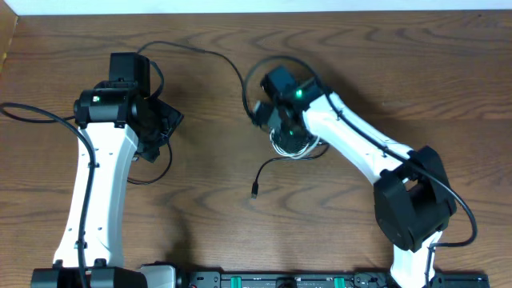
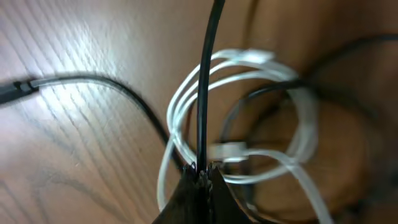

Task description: Untangle cables

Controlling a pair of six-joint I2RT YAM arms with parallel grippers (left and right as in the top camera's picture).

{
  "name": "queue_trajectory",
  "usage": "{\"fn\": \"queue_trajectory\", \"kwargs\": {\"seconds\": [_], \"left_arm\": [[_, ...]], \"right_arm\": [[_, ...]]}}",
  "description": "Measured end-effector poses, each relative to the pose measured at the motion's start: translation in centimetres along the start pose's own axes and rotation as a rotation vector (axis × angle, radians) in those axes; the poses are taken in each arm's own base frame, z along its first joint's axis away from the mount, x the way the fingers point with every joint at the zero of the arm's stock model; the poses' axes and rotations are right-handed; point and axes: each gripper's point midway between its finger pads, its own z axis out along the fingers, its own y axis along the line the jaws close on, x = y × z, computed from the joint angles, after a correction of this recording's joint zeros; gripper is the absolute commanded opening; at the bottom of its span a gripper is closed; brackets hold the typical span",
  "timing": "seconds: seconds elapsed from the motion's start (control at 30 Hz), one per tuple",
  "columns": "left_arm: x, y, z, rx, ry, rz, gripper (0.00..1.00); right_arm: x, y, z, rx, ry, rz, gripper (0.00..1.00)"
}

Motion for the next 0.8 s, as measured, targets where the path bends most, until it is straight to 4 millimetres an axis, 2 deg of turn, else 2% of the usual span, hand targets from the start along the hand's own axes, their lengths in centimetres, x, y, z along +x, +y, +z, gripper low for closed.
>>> {"fn": "queue_trajectory", "kwargs": {"seconds": [0.2, 0.33, 0.37, 0.4, 0.57, 0.63, 0.7, 0.8], "left_arm": [[0.0, 0.0, 0.0, 0.000, 0.000, 0.000, 0.66], [0.0, 0.0, 0.0, 0.000, 0.000, 0.000, 0.66], [0.0, 0.0, 0.0, 0.000, 0.000, 0.000, 0.67], [0.0, 0.0, 0.0, 0.000, 0.000, 0.000, 0.66], [0.0, 0.0, 0.0, 0.000, 0.000, 0.000, 0.66], [0.0, 0.0, 0.0, 0.000, 0.000, 0.000, 0.66], [0.0, 0.0, 0.0, 0.000, 0.000, 0.000, 0.67], [0.0, 0.0, 0.0, 0.000, 0.000, 0.000, 0.67]], "right_arm": [[-4.4, -2.7, -7.0, 0.091, -0.142, 0.081, 0.01], [-6.5, -4.2, -12.8, 0.155, -0.276, 0.144, 0.01], [-7.0, -4.7, -15.0, 0.177, -0.331, 0.167, 0.01], [-7.2, -4.9, -16.0, 0.188, -0.356, 0.176, 0.01], [-7.5, -6.3, -24.4, 0.265, -0.565, 0.274, 0.01], [-7.2, -6.9, -26.8, 0.295, -0.626, 0.314, 0.01], [-6.7, -7.8, -28.4, 0.341, -0.667, 0.387, 0.01], [-5.9, -9.9, -29.9, 0.430, -0.703, 0.541, 0.01]]}}
